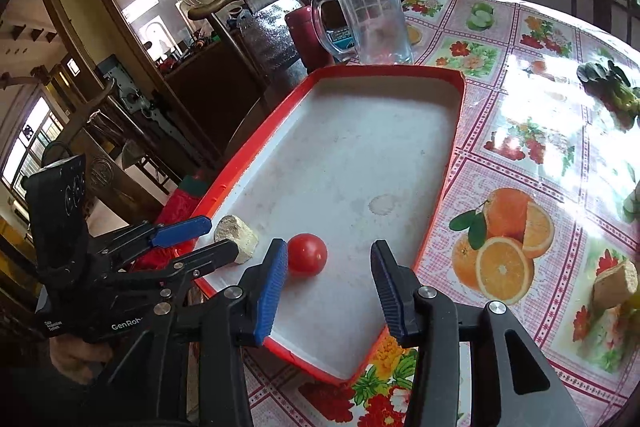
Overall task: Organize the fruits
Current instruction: 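Carry the cake and tomato to the red-rimmed tray and release both, then withdraw both open tools from the tray back toward the fruit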
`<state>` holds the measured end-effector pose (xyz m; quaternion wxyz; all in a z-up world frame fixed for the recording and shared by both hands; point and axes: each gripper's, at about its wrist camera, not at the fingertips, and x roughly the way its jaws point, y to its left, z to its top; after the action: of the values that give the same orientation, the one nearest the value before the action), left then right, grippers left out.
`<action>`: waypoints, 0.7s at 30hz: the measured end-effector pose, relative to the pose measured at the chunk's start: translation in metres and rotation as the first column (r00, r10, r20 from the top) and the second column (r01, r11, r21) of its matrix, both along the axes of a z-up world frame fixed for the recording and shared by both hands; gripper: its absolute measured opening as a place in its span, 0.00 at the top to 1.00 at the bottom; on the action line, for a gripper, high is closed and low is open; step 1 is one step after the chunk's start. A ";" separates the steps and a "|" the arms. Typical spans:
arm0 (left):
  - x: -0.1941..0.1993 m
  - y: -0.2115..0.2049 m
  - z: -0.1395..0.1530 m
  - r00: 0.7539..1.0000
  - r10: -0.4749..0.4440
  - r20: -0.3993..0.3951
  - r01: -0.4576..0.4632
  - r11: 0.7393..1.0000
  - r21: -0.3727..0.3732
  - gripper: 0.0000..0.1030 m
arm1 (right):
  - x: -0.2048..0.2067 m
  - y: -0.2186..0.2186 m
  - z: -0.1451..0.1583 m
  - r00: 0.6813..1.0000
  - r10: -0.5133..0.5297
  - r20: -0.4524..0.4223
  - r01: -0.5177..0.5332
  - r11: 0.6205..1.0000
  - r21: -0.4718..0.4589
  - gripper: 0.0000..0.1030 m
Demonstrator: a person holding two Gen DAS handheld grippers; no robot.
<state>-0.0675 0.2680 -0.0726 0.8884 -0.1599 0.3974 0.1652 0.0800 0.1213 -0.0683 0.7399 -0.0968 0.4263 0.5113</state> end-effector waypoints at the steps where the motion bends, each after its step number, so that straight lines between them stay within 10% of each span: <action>1: -0.001 0.000 0.002 1.000 0.001 0.003 -0.001 1.000 -0.001 0.50 | 0.000 -0.004 0.002 1.000 -0.005 0.000 0.005 1.000 0.005 0.56; 21: -0.010 -0.026 0.026 0.996 -0.039 0.076 0.040 0.999 -0.008 0.50 | -0.004 -0.096 0.020 0.988 -0.154 0.016 0.153 0.987 0.041 0.54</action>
<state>-0.0775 0.2424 -0.0462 0.9052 -0.1622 0.3672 0.1395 0.0762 0.0253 -0.0484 0.7828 -0.0537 0.4152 0.4604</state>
